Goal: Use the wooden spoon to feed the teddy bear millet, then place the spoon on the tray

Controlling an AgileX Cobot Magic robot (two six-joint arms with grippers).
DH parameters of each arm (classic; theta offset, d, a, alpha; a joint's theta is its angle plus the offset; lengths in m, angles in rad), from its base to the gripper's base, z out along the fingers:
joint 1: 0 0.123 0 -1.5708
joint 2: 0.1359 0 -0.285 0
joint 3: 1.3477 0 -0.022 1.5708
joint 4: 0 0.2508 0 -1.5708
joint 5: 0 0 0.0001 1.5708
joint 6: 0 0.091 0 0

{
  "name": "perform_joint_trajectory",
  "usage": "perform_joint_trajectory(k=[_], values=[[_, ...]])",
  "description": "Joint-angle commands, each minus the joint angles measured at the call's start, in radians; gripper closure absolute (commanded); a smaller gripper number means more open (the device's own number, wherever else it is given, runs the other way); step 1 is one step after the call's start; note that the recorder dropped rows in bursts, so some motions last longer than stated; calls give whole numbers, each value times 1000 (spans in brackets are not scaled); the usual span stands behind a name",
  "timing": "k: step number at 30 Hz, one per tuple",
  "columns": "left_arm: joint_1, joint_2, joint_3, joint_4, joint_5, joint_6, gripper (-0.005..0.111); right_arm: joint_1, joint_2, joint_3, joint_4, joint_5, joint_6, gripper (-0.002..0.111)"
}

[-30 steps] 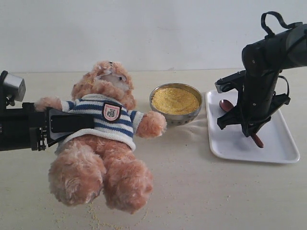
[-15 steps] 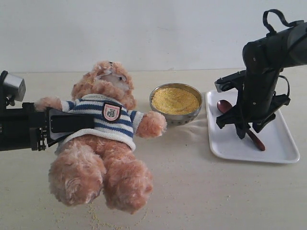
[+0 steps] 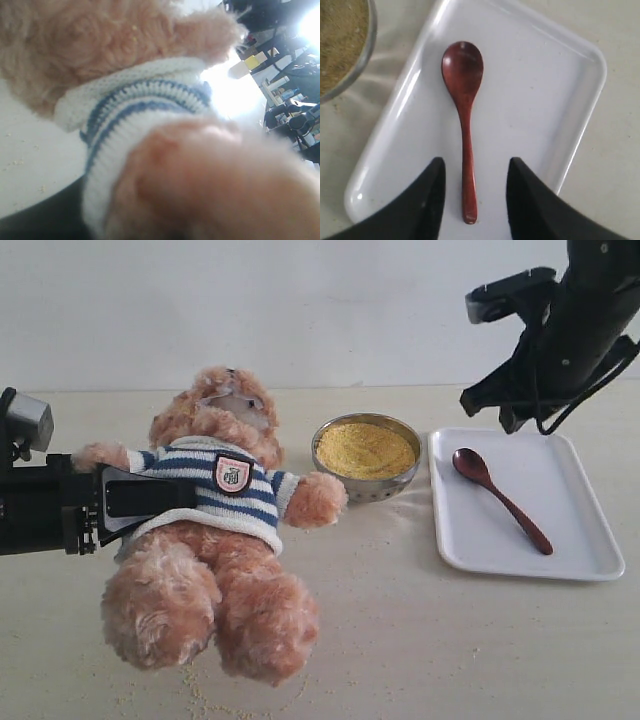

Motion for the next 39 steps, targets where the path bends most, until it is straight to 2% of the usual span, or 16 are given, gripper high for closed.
perform_joint_trajectory(k=[1,2,8,16,21,25,26,30,32,34,36,39], values=[[2,-3,-3,-13,38,7,102,-3,-90,-2,124,5,-107,101],[2,-3,-3,-13,38,15,102,-3,-109,2,183,7,-156,108],[14,-3,-3,-13,38,18,102,-3,-256,126,473,-36,-351,108],[109,-3,5,-13,38,18,102,-3,-477,327,552,-51,-424,108],[112,-3,29,-13,-77,22,102,-3,-578,360,658,-29,-488,108],[112,13,32,-13,-96,61,102,15,-665,360,811,66,-595,108],[112,16,32,-13,-96,64,102,37,-678,360,801,71,-597,108],[112,46,32,-13,-137,82,102,261,-724,360,728,-1,-530,108],[112,68,32,-13,-141,88,102,419,-727,360,557,-82,-387,108],[112,85,32,-13,-148,107,102,525,-727,373,361,-134,-207,108],[112,95,32,-13,-182,124,102,605,-727,386,233,-139,-87,108],[112,96,32,-13,-217,139,102,661,-727,397,219,-139,-53,108]])
